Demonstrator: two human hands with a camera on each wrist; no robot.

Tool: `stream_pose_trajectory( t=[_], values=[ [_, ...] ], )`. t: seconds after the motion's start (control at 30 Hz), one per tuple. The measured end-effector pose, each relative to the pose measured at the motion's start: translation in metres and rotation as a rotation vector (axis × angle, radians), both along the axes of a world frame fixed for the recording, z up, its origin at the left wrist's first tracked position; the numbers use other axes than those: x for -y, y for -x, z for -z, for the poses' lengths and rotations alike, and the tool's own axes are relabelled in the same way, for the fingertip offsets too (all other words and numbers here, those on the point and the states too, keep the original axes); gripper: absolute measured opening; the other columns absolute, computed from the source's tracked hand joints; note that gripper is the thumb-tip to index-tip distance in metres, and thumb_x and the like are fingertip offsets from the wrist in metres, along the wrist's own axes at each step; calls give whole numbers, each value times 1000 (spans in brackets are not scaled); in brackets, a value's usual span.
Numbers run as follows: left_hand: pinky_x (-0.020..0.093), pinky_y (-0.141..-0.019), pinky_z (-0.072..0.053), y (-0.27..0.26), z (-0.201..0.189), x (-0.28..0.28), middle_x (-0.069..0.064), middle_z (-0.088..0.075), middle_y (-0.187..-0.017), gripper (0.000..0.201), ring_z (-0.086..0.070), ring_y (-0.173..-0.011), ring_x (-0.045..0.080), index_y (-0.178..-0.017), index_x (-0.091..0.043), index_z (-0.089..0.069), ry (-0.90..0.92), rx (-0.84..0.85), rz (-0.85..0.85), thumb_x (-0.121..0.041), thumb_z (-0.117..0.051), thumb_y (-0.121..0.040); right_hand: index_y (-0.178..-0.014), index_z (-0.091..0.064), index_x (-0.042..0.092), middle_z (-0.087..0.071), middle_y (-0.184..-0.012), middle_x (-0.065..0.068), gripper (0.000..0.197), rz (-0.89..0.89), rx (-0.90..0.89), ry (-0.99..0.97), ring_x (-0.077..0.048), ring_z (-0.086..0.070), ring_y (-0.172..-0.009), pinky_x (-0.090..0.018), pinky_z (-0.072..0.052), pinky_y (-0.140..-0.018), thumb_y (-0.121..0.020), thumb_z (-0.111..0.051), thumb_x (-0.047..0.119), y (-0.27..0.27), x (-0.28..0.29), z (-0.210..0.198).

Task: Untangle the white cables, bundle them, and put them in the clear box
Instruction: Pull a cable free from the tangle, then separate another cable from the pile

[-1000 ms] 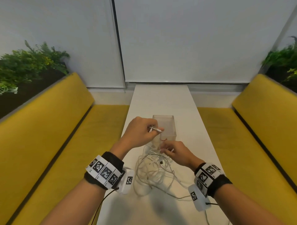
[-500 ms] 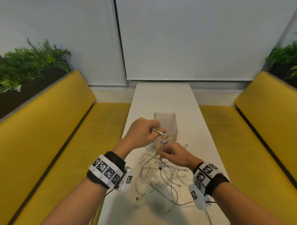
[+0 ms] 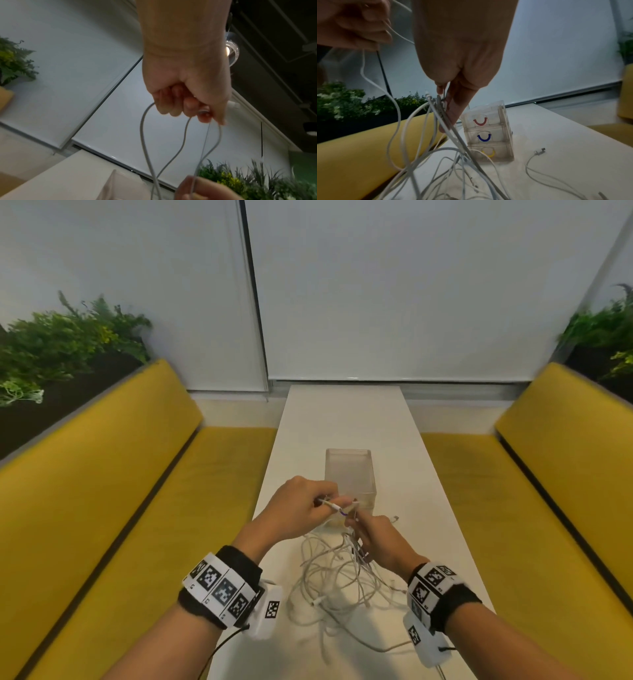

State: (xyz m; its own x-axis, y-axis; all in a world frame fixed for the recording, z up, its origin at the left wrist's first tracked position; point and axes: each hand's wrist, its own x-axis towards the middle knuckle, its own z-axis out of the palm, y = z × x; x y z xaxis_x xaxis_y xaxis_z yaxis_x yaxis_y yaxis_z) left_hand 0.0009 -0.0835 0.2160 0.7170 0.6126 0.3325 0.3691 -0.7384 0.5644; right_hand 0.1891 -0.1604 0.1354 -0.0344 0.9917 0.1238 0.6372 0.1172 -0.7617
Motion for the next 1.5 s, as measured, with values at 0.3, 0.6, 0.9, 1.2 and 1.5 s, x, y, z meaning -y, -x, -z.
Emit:
stream_pose_trajectory(
  t=[0.3,0.6,0.9,1.2,1.5],
  values=[
    [28,-50,-29,8,-15,-8,-6,-43,-48,44,-35,-48,10,-63,-19,-59,44,15,-54,-50,-63,-93,-87,-57,19,-58,-86,2,39,115,266,-98,-20,-52,-82,-41,-45,-75,-97,-27,43,-13,-1,27],
    [19,-49,-27,24,-38,-17,14,-27,-56,8,-25,-49,12,-90,-11,-71,360,250,37,-6,-66,-87,-119,-68,10,-63,-125,-1,65,-310,794,1257,-23,-57,-114,-33,-49,-95,-60,-72,38,-70,6,11],
    [21,-46,-10,13,-19,-32,1,-21,-64,29,-12,-56,16,-73,-17,-38,896,377,-76,-10,-37,-101,-107,-69,6,-74,-97,-10,24,228,347,741,-22,-69,-79,-31,-59,-69,-96,-52,17,-118,-29,41],
    [22,-43,-13,13,48,-45,0,-29,-63,32,-15,-52,15,-77,-18,-34,1068,341,-315,-28,-42,-106,-87,-71,15,-70,-84,-6,34,253,-175,378,-22,-62,-82,-27,-44,-70,-101,-40,16,-64,-69,93],
    [20,-40,-16,25,89,-61,-4,-25,-54,25,-18,-45,11,-88,-7,-58,1044,294,-495,-13,-40,-104,-105,-71,-2,-62,-70,-9,41,72,-221,694,-21,-61,-57,-27,-55,-55,-101,-51,33,-31,-102,72]
  ],
)
